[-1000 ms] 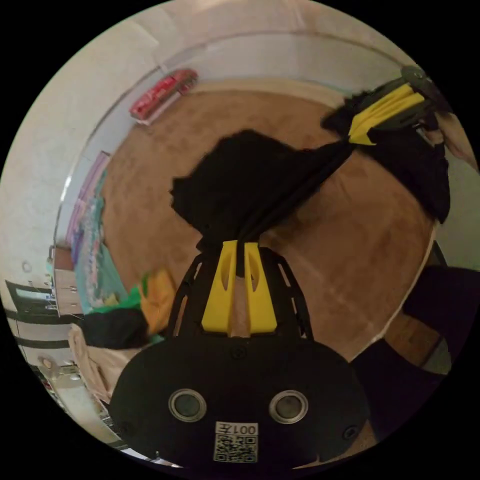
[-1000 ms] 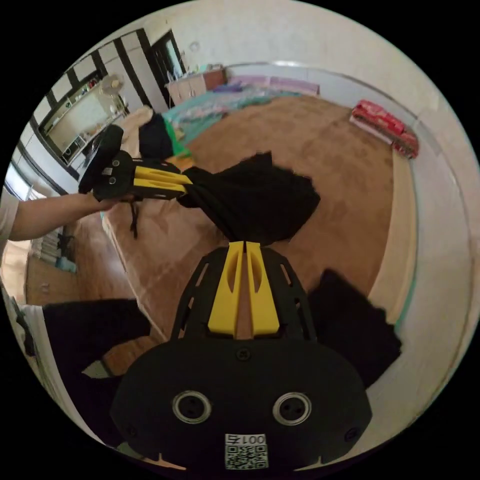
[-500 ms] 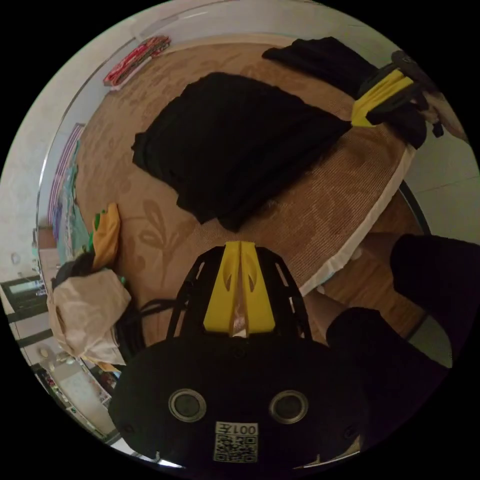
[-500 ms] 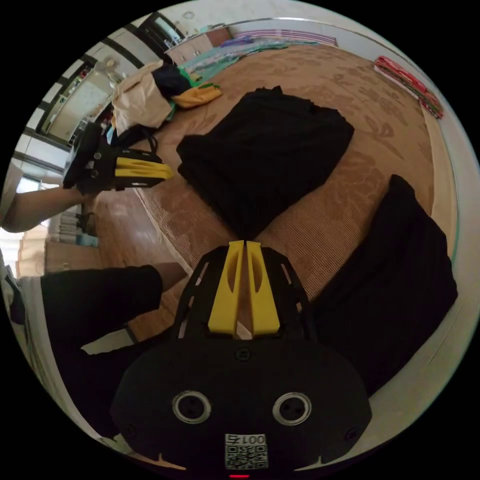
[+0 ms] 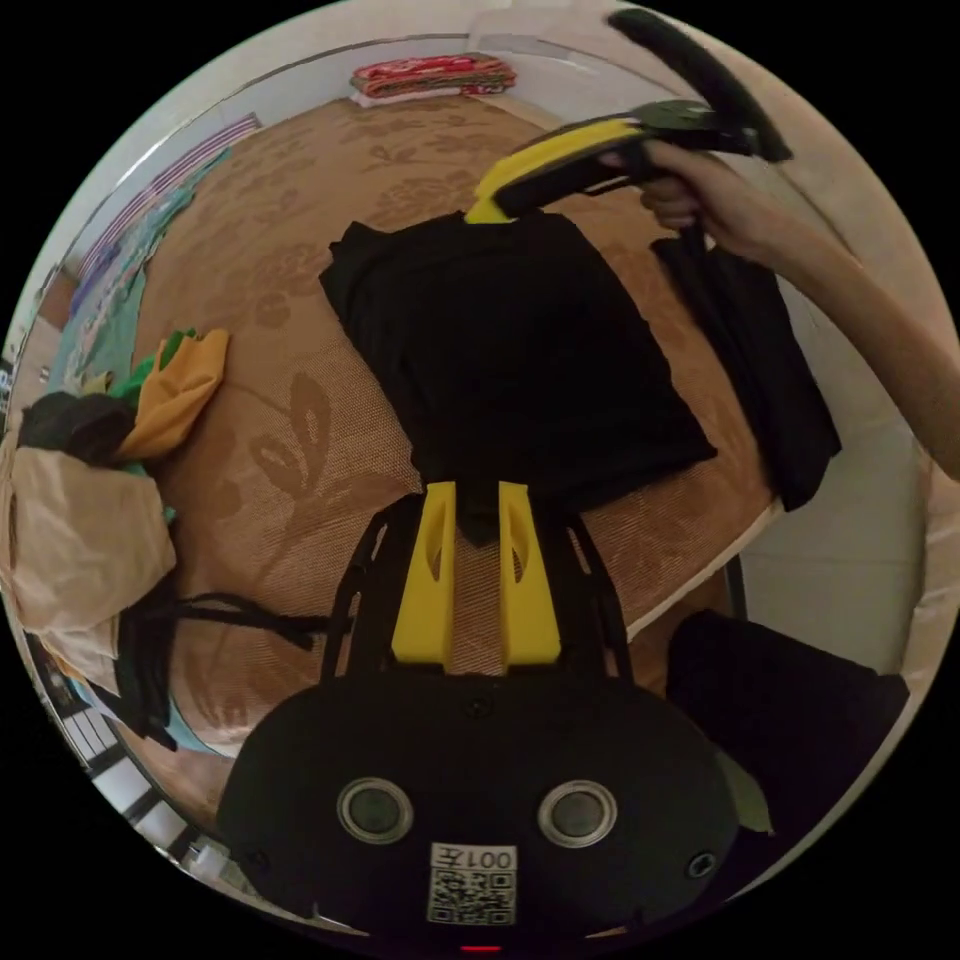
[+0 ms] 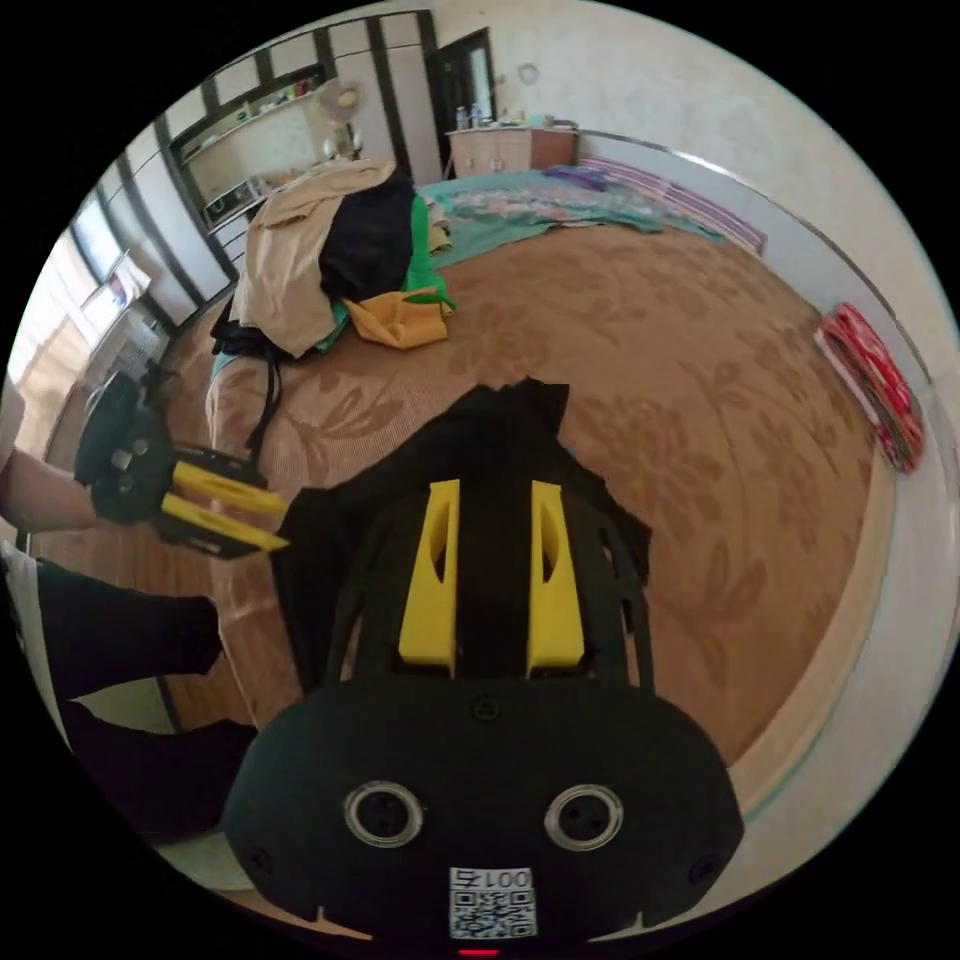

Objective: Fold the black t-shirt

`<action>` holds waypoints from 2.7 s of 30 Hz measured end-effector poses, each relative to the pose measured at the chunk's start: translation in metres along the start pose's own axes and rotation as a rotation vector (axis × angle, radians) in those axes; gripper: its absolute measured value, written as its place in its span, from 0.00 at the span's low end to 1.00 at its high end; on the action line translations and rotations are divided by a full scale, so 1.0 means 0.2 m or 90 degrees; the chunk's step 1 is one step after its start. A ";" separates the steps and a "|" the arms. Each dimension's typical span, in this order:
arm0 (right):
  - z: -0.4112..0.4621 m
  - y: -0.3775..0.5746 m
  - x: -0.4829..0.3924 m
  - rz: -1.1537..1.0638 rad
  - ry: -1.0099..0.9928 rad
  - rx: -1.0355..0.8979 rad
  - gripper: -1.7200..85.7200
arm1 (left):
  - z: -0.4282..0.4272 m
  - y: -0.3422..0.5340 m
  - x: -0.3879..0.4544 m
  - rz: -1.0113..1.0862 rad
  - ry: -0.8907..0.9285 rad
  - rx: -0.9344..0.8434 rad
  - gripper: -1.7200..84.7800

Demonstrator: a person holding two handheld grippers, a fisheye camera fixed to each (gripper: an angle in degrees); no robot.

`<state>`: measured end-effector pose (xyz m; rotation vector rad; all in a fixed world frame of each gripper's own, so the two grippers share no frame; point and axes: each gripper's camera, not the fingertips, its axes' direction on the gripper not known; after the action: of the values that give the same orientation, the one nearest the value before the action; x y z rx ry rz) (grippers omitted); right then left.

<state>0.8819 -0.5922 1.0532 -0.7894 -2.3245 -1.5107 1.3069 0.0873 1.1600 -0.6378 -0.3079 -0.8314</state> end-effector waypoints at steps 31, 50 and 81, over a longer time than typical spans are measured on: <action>0.37 -0.46 0.09 -0.053 -0.010 -0.041 0.05 | -0.06 0.30 -0.56 -0.224 0.111 0.066 0.01; 0.17 0.57 -0.75 0.266 0.101 -0.118 0.06 | -0.07 0.22 -0.35 0.026 -0.059 -0.014 0.01; -0.04 1.53 -0.59 0.354 0.016 -0.058 0.06 | -0.30 0.34 0.17 0.198 -0.003 0.062 0.10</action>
<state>1.1518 -0.5390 1.2315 -1.2963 -1.8069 -1.3593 1.3814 0.0632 1.1023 -0.5789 -0.2448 -0.5143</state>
